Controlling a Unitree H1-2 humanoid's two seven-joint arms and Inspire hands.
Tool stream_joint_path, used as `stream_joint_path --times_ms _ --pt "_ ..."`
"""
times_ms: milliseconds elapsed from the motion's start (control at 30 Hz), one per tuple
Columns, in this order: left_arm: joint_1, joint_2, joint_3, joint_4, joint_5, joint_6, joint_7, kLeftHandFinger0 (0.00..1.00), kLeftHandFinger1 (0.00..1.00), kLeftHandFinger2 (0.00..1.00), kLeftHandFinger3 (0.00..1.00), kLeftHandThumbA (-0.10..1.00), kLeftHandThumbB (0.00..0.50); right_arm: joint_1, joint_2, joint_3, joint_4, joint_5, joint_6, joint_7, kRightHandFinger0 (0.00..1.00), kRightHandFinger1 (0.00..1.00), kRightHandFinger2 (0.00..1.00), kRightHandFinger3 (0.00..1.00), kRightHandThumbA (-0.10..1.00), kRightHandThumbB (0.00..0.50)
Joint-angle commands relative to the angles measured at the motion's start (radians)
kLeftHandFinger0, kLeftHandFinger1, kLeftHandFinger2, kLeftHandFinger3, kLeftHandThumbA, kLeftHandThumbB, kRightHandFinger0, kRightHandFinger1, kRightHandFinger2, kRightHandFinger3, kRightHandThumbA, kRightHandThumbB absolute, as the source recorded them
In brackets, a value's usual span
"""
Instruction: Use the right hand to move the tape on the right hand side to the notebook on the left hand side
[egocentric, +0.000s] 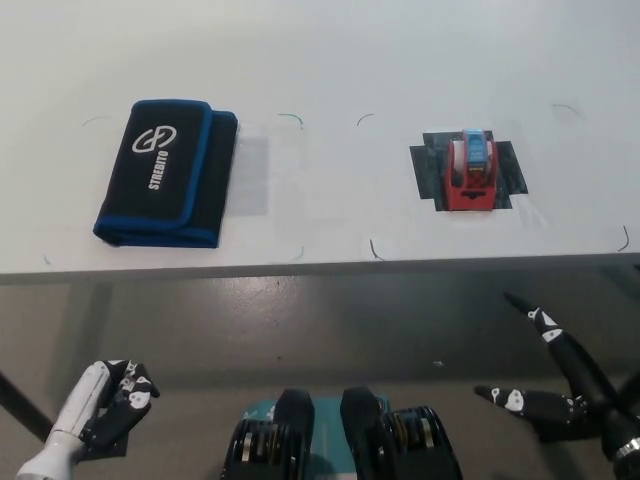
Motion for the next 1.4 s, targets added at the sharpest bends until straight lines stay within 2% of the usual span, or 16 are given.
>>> stream_joint_path --times_ms 0,67,100,133,233,433,500,633,700,733,900,933,1100,1233,1300,1367 --pt "-0.006 0.020 0.009 -0.030 0.012 -0.039 -0.006 0.01 0.01 0.14 0.33 0.30 0.303 -0.006 0.013 -0.052 -0.132 0.046 -0.008 -0.004 1.00 1.00 1.00 1.00 0.70 0.349" --pt "-0.002 0.021 0.013 -0.033 0.007 -0.040 -0.009 0.00 0.01 0.14 0.33 0.29 0.298 -0.012 0.022 -0.068 -0.173 0.051 0.006 -0.003 1.00 1.00 1.00 1.00 0.64 0.377" --pt "-0.002 0.020 0.014 -0.034 0.002 -0.039 -0.013 0.00 0.01 0.15 0.33 0.27 0.291 -0.024 0.029 -0.087 -0.204 0.079 0.022 0.003 1.00 1.00 1.00 1.00 0.62 0.449" --pt "0.005 0.018 0.016 -0.037 0.001 -0.037 -0.011 0.01 0.01 0.15 0.33 0.27 0.291 -0.031 0.032 -0.094 -0.219 0.090 0.033 0.010 1.00 1.00 1.00 1.00 0.63 0.464" --pt "0.006 0.019 0.014 -0.040 0.008 -0.040 -0.011 0.02 0.03 0.16 0.33 0.29 0.289 -0.081 0.031 -0.130 -0.286 0.123 0.092 0.025 1.00 1.00 1.00 1.00 0.45 0.493" --pt "0.014 0.016 0.018 -0.035 -0.008 -0.050 -0.017 0.04 0.04 0.17 0.32 0.28 0.295 -0.196 0.018 -0.175 -0.313 0.084 0.131 0.015 1.00 1.00 1.00 1.00 0.47 0.500" --pt "0.008 0.015 0.021 -0.027 -0.017 -0.052 -0.021 0.06 0.06 0.19 0.32 0.24 0.284 -0.239 0.013 -0.184 -0.299 0.059 0.141 0.009 1.00 1.00 1.00 1.00 0.52 0.500" --pt "0.004 0.017 0.025 -0.023 -0.011 -0.047 -0.018 0.09 0.10 0.24 0.34 0.23 0.291 -0.318 0.002 -0.190 -0.265 0.082 0.176 0.034 1.00 1.00 1.00 1.00 0.54 0.500" --pt "-0.003 0.016 0.028 -0.017 -0.014 -0.046 -0.018 0.08 0.08 0.21 0.34 0.25 0.304 -0.360 -0.002 -0.186 -0.224 0.080 0.176 0.038 1.00 1.00 1.00 1.00 0.60 0.500" --pt "-0.005 0.014 0.029 -0.016 -0.016 -0.046 -0.018 0.03 0.03 0.17 0.33 0.25 0.303 -0.379 -0.007 -0.183 -0.207 0.074 0.179 0.040 1.00 1.00 1.00 1.00 0.64 0.500" --pt "-0.001 0.011 0.032 -0.009 -0.020 -0.055 -0.016 0.02 0.03 0.17 0.33 0.21 0.295 -0.478 -0.006 -0.178 -0.065 0.087 0.158 0.048 1.00 1.00 1.00 1.00 0.56 0.500" --pt "-0.001 0.010 0.030 -0.006 -0.022 -0.058 -0.018 0.04 0.04 0.17 0.34 0.21 0.298 -0.524 0.007 -0.189 0.005 0.129 0.150 0.056 1.00 1.00 1.00 1.00 0.50 0.500" --pt "-0.002 0.010 0.032 0.004 -0.023 -0.065 -0.017 0.03 0.04 0.16 0.32 0.22 0.296 -0.633 0.018 -0.167 0.213 0.099 0.133 0.038 1.00 1.00 1.00 1.00 0.62 0.500" --pt "-0.002 0.004 0.031 0.004 -0.027 -0.067 -0.016 0.00 0.00 0.12 0.31 0.23 0.308 -0.677 0.024 -0.159 0.309 0.099 0.112 0.038 1.00 1.00 1.00 1.00 0.60 0.500" --pt "-0.003 0.006 0.031 0.005 -0.021 -0.069 -0.014 0.00 0.00 0.10 0.30 0.25 0.312 -0.717 0.026 -0.136 0.401 0.084 0.109 0.048 1.00 1.00 1.00 1.00 0.64 0.500" --pt "-0.005 0.006 0.032 0.010 -0.018 -0.080 -0.009 0.00 0.02 0.12 0.30 0.22 0.305 -0.736 0.029 -0.125 0.448 0.075 0.092 0.042 1.00 1.00 1.00 1.00 0.64 0.500"
